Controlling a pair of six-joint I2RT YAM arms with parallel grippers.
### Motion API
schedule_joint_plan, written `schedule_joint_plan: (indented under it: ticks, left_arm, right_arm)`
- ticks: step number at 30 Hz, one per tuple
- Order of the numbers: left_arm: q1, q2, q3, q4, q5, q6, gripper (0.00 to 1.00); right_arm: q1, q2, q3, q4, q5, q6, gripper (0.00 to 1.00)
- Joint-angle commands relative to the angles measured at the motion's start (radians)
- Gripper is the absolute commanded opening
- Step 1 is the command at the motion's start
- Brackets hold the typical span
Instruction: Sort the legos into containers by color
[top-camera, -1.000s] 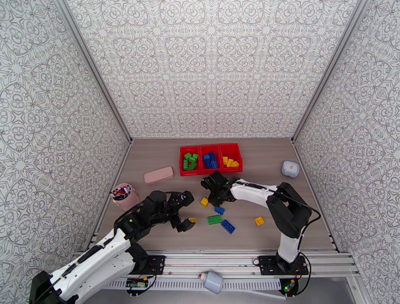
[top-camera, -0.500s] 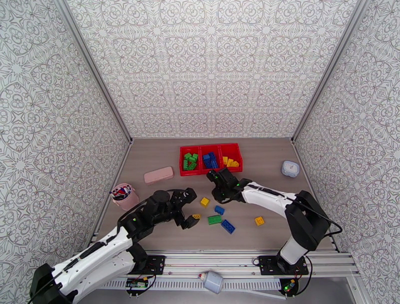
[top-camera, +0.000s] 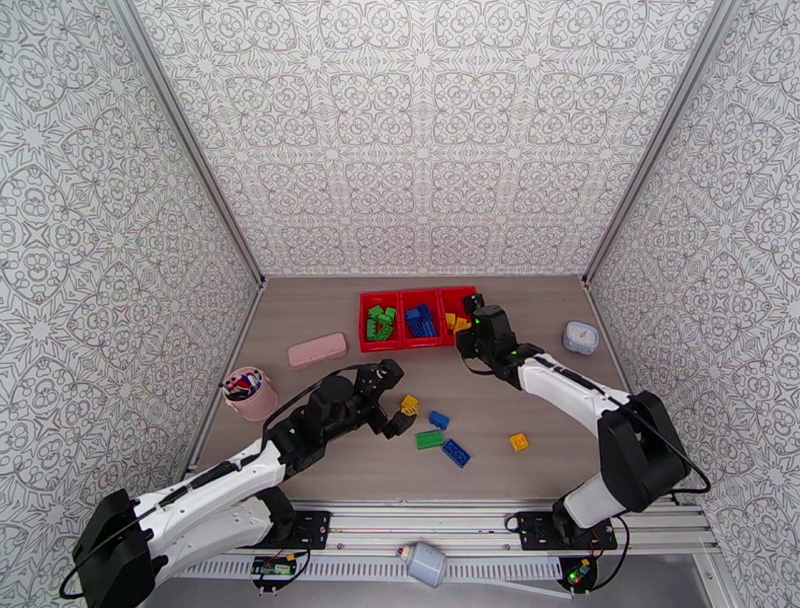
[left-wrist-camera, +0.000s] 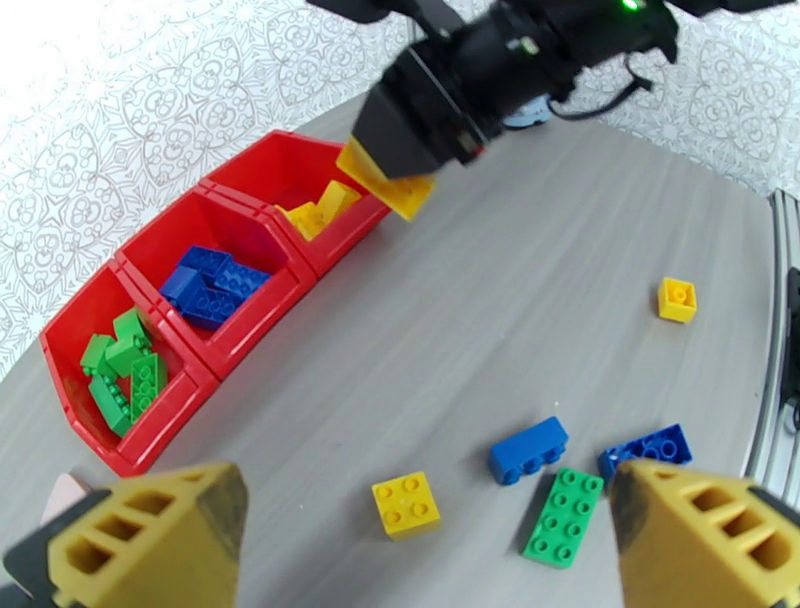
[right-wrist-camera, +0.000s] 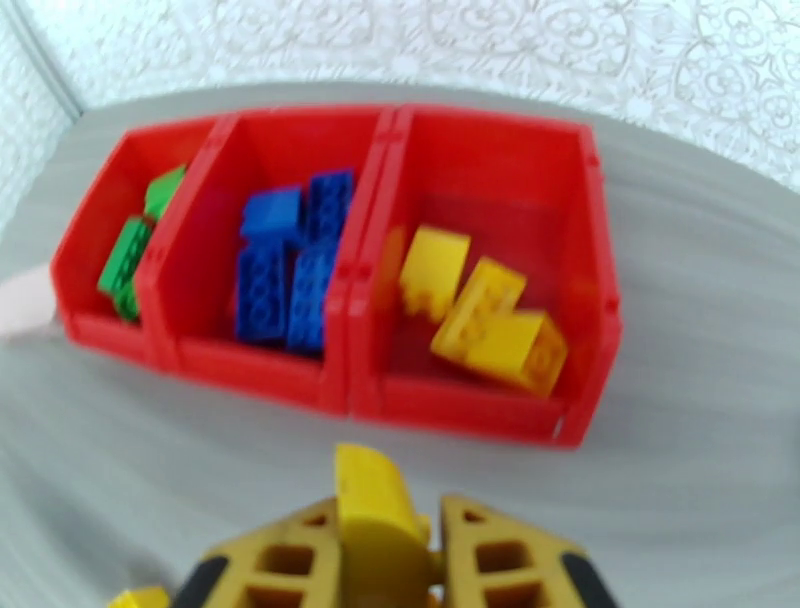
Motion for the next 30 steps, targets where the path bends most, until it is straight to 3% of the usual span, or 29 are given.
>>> schedule_joint_plan:
  ticks: [1, 11, 20, 27, 30]
  left_arm:
    - [-0.01, -0.004, 0.005, 0.023, -0.023, 0.005, 1.0]
    - [-0.017, 0.005, 0.003, 0.026, -0.037, -0.004, 1.0]
    - [-0.018, 0.032, 0.014, 0.039, -0.036, 0.005, 1.0]
    - [-0.018, 0.023, 0.023, 0.01, -0.046, -0.016, 0.99]
    - [-0.021, 0.029, 0.043, -0.029, -0.123, -0.056, 1.0]
  right_arm:
    - [-0.044, 0.098, 0.112, 0.03, -0.034, 0.002, 0.18]
    - [-0.113, 0.367, 0.398, -0.04, -0.036, -0.018, 0.14]
    - [-0.126, 0.494, 0.518, -0.079, -0.026, -0.025, 0.17]
    - [-0.126, 0.447, 0.501, -0.099, -0.024, -0.045, 0.49]
    - [-0.126, 0.386, 0.458, -0.097, -0.039, -0.051, 0.6]
